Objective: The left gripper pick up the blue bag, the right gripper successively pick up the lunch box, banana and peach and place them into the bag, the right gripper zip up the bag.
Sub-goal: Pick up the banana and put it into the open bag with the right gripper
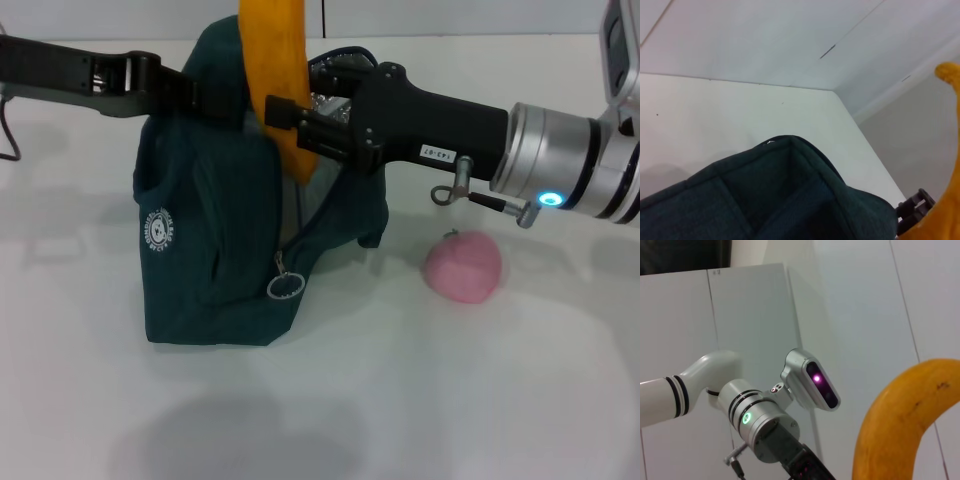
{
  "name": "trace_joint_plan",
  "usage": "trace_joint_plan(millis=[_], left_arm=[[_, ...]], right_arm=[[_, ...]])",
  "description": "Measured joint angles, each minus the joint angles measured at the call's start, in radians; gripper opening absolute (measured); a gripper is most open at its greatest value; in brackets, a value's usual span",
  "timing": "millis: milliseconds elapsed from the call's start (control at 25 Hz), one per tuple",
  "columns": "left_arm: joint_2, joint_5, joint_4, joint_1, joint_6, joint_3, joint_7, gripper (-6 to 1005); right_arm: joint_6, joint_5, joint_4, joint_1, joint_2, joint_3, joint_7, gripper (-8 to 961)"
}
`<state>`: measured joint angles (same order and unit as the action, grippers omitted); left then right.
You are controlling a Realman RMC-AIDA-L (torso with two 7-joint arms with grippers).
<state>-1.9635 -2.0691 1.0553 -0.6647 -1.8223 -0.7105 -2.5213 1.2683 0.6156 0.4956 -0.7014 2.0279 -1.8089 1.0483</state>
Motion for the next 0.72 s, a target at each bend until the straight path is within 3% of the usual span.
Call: trace_joint_plan(millis=[560, 720], left_arm=[[0.000, 0.000, 0.000, -0.001, 0.000, -0.004, 0.001, 46], [0.000, 0.000, 0.000, -0.001, 0.000, -0.004, 0.001, 45]], right_arm=[[-0.023, 0.002, -0.002, -0.015, 0.000, -0.013, 0.017, 493], [-0.028, 0.000, -0.002, -0.015, 0.000, -0.013, 0.018, 673]])
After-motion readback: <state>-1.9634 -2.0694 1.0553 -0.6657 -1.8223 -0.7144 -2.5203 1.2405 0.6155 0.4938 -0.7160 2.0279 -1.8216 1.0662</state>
